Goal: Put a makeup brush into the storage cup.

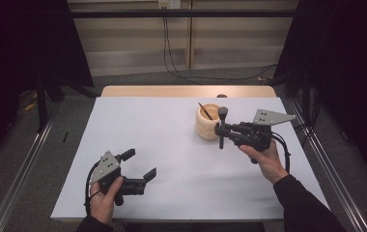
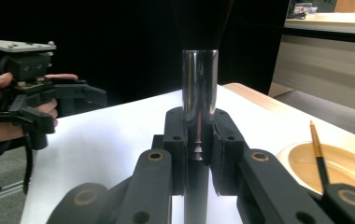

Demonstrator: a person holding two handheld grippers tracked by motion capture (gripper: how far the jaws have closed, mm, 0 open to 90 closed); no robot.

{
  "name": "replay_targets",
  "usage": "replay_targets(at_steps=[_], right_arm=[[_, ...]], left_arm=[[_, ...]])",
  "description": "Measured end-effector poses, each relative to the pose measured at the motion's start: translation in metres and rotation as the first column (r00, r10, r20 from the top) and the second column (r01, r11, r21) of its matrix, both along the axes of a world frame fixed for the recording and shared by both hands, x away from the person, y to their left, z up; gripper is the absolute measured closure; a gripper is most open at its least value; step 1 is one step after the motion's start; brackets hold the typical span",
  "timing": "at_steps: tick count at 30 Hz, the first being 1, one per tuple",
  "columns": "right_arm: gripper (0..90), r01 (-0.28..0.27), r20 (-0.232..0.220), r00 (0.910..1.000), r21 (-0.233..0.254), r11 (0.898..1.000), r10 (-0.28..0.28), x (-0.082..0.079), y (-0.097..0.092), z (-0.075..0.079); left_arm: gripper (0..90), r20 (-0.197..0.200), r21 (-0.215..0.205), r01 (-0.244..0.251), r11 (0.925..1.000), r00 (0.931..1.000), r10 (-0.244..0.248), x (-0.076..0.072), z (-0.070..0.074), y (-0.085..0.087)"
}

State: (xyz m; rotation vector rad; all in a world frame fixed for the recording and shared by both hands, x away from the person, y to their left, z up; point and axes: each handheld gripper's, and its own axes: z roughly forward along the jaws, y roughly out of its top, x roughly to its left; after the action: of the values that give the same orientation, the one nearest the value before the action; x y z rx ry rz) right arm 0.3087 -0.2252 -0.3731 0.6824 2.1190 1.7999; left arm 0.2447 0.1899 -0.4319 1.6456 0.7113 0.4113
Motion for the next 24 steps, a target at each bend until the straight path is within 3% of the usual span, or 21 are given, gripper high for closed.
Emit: replay_targets(at_steps=[7,8,9,13,16,18,20,21,24], right_arm=[[79.2,0.02,0.005,0.9998,-0.01,1.0,-0.02,0.007,-0.002,0.0],[79.2,0.022,0.002,0.9997,-0.008,1.0,-0.022,0.008,-0.002,0.0],[79.2,0.021,0.008,0.9997,-0.013,1.0,-0.021,0.01,-0.002,0.001],[79.2,0.032,0.007,0.9995,-0.025,0.999,-0.032,0.016,-0.002,0.0],[79.2,0.04,0.01,0.9992,-0.021,0.999,-0.039,0.02,0.0,0.0],[79.2,0.04,0.013,0.9991,-0.015,0.999,-0.039,0.024,0.001,0.001],[79.2,0.046,0.013,0.9989,-0.021,0.999,-0.046,0.028,0.002,0.003],[79.2,0.047,0.015,0.9988,-0.023,0.999,-0.046,0.03,0.003,0.003],[79.2,0.054,0.016,0.9984,-0.025,0.998,-0.054,0.036,0.004,0.004]], left_arm=[[0.6,-0.016,-0.001,-0.01,0.9999,0.9998,0.01,-0.01,-0.007,0.007],[0.6,-0.013,0.019,-0.002,0.9998,0.9999,0.003,-0.011,-0.008,0.009],[0.6,-0.016,0.005,-0.009,0.9999,0.9998,0.009,-0.014,-0.009,0.009],[0.4,-0.04,0.023,-0.002,0.9997,0.9992,0.003,-0.017,-0.01,0.011],[0.4,-0.041,0.008,0.006,0.9999,0.9992,-0.006,-0.018,-0.011,0.011],[0.4,-0.038,0.027,0.017,0.9995,0.9991,-0.016,-0.018,-0.011,0.012],[0.4,-0.017,0.031,0.001,0.9995,0.9999,0.0,-0.017,-0.01,0.011],[0.4,-0.021,0.014,-0.009,0.9999,0.9997,0.009,-0.017,-0.01,0.01],[0.4,-0.024,0.024,-0.002,0.9997,0.9997,0.003,-0.016,-0.011,0.009]])
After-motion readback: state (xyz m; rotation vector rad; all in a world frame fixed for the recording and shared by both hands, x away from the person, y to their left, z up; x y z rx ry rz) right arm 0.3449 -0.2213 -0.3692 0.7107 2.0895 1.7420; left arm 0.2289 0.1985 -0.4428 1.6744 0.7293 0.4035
